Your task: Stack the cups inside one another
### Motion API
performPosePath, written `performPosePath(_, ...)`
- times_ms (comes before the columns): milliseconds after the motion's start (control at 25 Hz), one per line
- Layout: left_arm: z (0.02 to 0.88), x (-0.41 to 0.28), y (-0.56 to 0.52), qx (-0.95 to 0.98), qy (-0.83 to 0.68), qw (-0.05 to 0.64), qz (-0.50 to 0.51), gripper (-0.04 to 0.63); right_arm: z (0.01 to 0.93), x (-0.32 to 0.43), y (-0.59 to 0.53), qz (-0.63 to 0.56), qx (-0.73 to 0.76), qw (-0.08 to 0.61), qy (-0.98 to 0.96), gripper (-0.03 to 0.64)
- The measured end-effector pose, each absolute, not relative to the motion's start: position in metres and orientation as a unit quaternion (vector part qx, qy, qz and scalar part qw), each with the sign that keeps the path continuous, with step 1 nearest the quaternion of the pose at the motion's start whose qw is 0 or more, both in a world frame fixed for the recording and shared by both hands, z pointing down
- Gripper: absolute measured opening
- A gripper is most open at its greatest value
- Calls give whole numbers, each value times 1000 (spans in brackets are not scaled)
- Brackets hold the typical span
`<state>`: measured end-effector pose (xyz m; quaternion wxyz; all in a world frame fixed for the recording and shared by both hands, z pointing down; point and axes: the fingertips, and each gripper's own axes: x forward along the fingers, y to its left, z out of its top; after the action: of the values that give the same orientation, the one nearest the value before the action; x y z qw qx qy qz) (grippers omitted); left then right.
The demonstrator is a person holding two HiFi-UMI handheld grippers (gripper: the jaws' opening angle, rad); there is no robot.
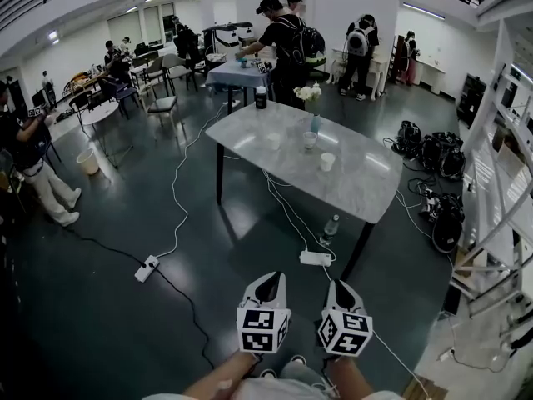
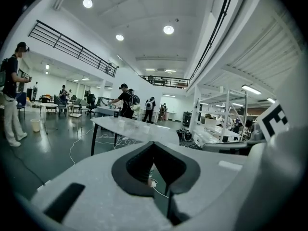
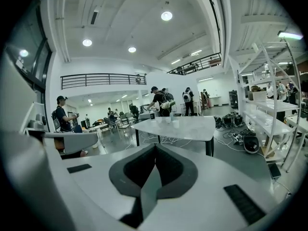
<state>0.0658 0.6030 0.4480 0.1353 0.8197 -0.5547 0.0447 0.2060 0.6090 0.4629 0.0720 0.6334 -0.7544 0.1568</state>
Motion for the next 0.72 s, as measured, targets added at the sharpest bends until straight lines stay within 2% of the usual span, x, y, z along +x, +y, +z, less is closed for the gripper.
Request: performPosePath(720,467,45,499,795,-585,146,62,-3,477,199,491,166,615,87,-766,8)
